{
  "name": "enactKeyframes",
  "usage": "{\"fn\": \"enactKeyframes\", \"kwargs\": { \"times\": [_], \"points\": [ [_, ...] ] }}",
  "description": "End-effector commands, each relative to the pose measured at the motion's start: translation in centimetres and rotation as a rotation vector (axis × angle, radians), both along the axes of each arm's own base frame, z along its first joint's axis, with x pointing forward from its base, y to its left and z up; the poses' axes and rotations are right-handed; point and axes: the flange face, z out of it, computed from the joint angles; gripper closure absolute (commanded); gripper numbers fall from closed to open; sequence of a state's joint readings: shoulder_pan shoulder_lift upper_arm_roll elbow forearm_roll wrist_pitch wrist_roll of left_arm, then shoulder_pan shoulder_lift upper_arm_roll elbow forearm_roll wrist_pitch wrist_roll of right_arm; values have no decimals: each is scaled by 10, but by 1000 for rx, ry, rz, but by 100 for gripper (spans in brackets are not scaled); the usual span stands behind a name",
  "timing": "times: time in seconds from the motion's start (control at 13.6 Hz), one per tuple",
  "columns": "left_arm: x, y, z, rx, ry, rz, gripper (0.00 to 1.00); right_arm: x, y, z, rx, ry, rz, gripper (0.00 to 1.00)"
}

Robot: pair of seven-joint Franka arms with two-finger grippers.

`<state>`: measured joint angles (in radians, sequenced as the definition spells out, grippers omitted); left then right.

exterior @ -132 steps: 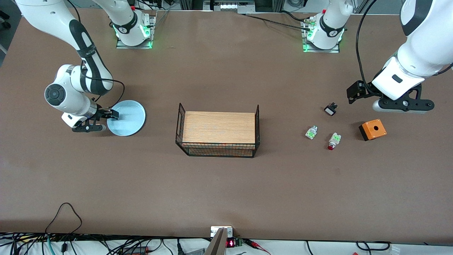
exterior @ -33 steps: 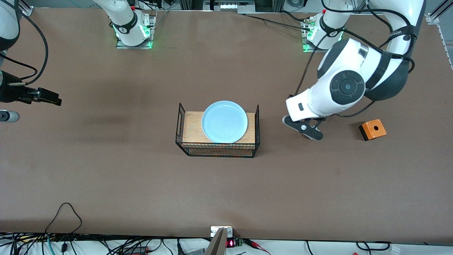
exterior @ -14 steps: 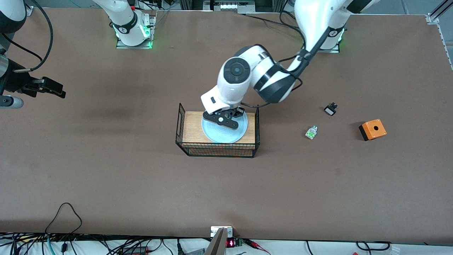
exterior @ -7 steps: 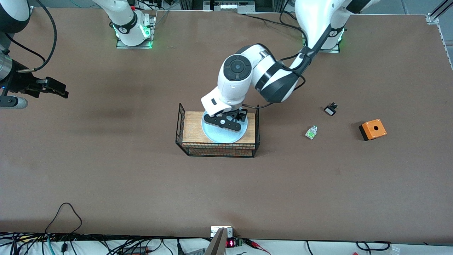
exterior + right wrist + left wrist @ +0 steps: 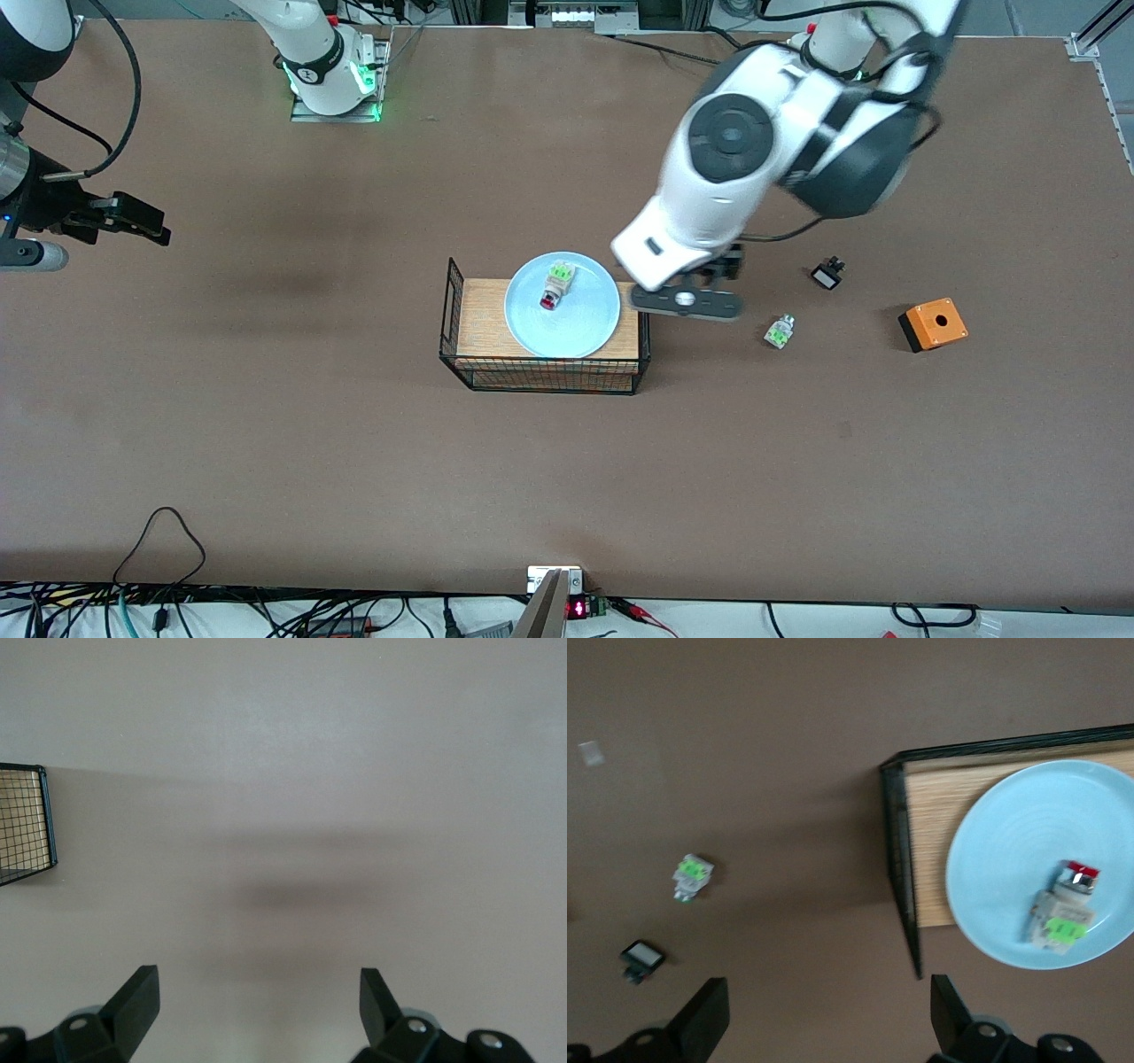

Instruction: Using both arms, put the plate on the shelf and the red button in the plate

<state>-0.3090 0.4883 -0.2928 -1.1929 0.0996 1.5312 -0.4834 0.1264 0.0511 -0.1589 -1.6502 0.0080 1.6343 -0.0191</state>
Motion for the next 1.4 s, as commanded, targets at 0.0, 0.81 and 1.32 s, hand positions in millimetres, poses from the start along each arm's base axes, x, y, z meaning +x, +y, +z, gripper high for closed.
{"fn": "enactKeyframes", "kwargs": {
  "times": [0.0, 0.81, 1.32],
  "points": [
    [3, 58, 25, 30, 42, -34, 0, -4, 0, 7, -9, -5, 5, 0],
    [-45, 276, 43, 48, -136, -132, 0, -4, 0, 7, -9, -5, 7, 0],
    [-37, 307, 50, 0, -127, -65, 0, -4, -1, 7, -10, -5, 7, 0]
  ]
}}
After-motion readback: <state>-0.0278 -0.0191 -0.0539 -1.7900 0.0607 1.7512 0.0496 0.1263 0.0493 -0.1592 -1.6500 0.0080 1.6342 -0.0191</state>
